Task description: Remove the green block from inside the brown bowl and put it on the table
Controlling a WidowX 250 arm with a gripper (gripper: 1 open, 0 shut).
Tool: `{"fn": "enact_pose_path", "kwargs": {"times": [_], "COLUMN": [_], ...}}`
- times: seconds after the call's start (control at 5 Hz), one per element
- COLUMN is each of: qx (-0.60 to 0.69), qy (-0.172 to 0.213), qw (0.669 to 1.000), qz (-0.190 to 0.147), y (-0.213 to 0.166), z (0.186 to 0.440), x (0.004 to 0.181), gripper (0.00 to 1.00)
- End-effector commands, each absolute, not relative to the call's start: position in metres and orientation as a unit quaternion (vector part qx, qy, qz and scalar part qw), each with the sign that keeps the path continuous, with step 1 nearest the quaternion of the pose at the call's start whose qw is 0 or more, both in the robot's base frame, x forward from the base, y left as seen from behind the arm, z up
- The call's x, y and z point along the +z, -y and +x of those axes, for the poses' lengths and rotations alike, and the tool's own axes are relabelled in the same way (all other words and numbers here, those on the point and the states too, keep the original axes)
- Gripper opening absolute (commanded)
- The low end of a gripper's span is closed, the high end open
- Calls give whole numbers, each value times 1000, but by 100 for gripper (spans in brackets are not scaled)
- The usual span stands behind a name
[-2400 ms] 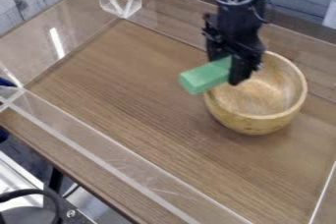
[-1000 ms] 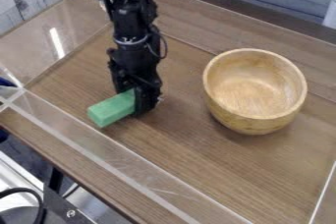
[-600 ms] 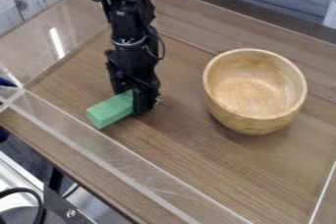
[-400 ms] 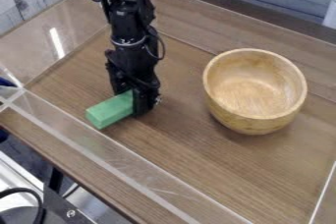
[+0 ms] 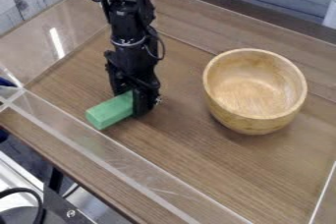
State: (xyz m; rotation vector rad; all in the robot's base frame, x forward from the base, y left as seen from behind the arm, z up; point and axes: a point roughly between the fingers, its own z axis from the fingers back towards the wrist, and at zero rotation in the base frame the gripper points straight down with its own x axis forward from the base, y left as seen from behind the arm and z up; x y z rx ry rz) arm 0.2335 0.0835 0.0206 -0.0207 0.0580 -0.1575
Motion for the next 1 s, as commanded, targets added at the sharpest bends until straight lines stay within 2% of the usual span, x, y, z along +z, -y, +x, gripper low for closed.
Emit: {"fn": "enact_pose_path", "kwargs": {"times": [0.0,0.8], "qx": [-74,-64], "qy": [-6,-4], "qw": [997,998], "qz": [-1,-4], "y": [-87,-85], "z": [241,241], "x": [34,40], "gripper": [0,0]}}
